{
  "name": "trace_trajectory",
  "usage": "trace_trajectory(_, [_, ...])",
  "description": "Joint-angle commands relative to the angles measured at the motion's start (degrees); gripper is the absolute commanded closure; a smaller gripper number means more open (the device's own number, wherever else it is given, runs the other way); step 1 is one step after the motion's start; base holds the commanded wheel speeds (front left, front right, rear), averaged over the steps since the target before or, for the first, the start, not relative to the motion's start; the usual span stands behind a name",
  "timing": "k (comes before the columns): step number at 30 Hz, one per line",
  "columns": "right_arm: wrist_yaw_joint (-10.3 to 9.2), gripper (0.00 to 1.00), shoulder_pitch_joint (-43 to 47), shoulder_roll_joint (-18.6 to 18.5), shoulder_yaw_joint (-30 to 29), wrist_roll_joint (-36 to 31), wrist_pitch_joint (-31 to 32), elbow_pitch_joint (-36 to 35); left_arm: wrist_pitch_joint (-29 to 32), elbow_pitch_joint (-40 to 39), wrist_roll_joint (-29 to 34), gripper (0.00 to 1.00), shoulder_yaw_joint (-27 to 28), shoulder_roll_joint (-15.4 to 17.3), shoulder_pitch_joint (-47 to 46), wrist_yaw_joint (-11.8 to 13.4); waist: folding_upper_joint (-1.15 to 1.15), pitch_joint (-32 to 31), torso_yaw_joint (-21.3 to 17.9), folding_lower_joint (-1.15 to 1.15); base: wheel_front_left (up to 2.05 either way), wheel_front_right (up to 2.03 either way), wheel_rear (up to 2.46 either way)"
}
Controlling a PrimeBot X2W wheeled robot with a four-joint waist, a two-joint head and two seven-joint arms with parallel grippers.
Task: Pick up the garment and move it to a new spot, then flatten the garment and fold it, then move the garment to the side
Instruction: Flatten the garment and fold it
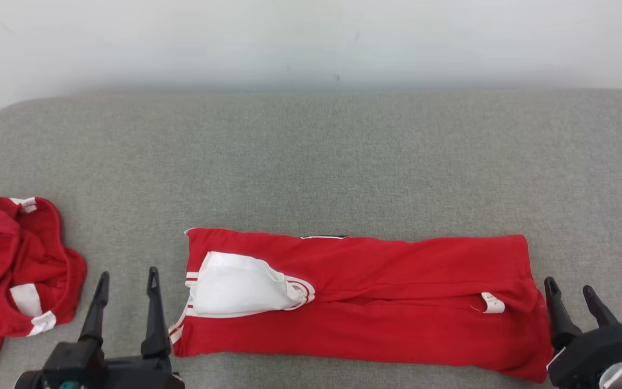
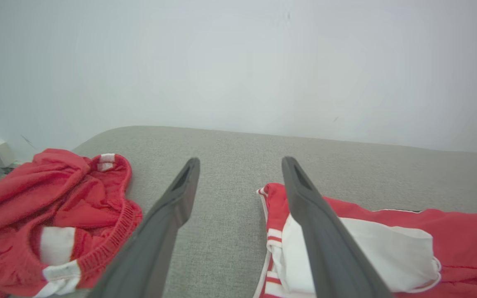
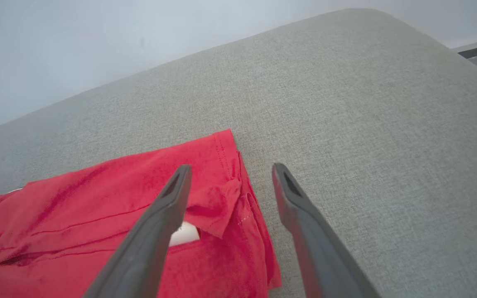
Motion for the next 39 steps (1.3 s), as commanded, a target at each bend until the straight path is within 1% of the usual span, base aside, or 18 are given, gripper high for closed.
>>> trace_trajectory(1, [0.05, 0.00, 0.95, 0.28, -0.16, 1.14, -1.78, 0.81, -0.16, -1.15, 1.77, 0.00, 1.21, -1.13, 1.71, -0.06, 0.00, -1.06, 0.33, 0.01, 0.00, 0.00, 0.00])
trace_trajectory(4, [0.05, 0.00, 1.55, 0.26, -0.49, 2.31, -6.47, 3.10, -0.16, -4.55, 5.56, 0.00, 5.33, -4.26, 4.73, -0.49, 0.00, -2.05, 0.53, 0.01, 0.00, 0.00, 0.00])
trace_trajectory(6, [0.05, 0.00, 1.71, 0.28, -0.07, 2.53, -9.62, 4.78, -0.16, -6.13, 8.05, 0.00, 7.69, -6.21, 6.62, -1.43, 0.00, -2.62, 0.65, 0.01, 0.00, 0.00, 0.00])
trace_trajectory(10, [0.05, 0.00, 1.34, 0.27, 0.82, 3.14, -15.27, 8.51, -0.16, -7.39, 12.19, 0.00, 10.92, -9.11, 9.55, -4.35, 0.00, -3.44, 0.85, 0.01, 0.00, 0.00, 0.00])
trace_trajectory(14, [0.05, 0.00, 0.65, 0.27, 1.79, 3.05, -17.82, 12.57, -0.16, -6.96, 14.62, 0.00, 12.99, -11.17, 11.65, -6.98, 0.00, -4.13, 0.99, 0.01, 0.00, 0.00, 0.00])
trace_trajectory(16, [0.05, 0.00, 0.49, 0.25, 2.04, 2.59, -17.36, 14.21, -0.17, -6.38, 15.62, 0.00, 13.80, -11.65, 12.49, -8.06, 0.00, -4.51, 1.02, 0.01, 0.00, 0.00, 0.00])
trace_trajectory(18, [0.05, 0.00, 0.09, 0.25, 2.13, 2.42, -15.95, 15.28, -0.16, -5.86, 16.46, 0.00, 14.39, -12.10, 12.99, -8.98, 0.00, -4.86, 1.01, 0.01, 0.00, 0.00, 0.00])
trace_trajectory(21, [0.05, 0.00, -0.91, 0.26, 2.18, 1.49, -12.60, 15.08, -0.16, -5.59, 17.58, 0.00, 15.17, -12.48, 13.40, -10.09, 0.00, -5.20, 1.03, 0.01, 0.00, 0.00, 0.00])
trace_trajectory(22, [0.05, 0.00, -0.91, 0.26, 2.18, 1.49, -12.60, 15.08, -0.16, -5.59, 17.58, 0.00, 15.17, -12.48, 13.40, -10.09, 0.00, -5.20, 1.03, 0.01, 0.00, 0.00, 0.00])
trace_trajectory(26, [0.05, 0.00, -2.70, 0.23, 0.20, -0.18, -7.86, 13.68, -0.16, -5.28, 18.74, 0.00, 15.53, -12.80, 13.27, -11.11, 0.00, -5.27, 1.09, 0.01, 0.00, 0.00, 0.00])
trace_trajectory(32, [0.05, 0.00, -6.25, 0.21, -2.74, -3.57, 1.91, 13.12, -0.16, -4.57, 20.09, 0.00, 14.96, -12.97, 13.02, -11.78, 0.00, -4.68, 1.26, 0.01, 0.00, 0.00, 0.00])
trace_trajectory(33, [0.05, 0.00, -7.36, 0.23, -3.80, -4.54, 5.38, 13.73, -0.16, -4.39, 20.17, 0.00, 14.79, -13.03, 12.64, -11.97, 0.00, -4.34, 1.46, 0.01, 0.00, 0.00, 0.00])
trace_trajectory(39, [0.05, 0.00, -10.19, 0.25, -4.06, -6.48, 13.09, 14.42, -0.16, -3.81, 20.47, 0.00, 14.12, -13.08, 11.52, -12.31, 0.00, -3.06, 2.38, 0.01, 0.00, 0.00, 0.00])
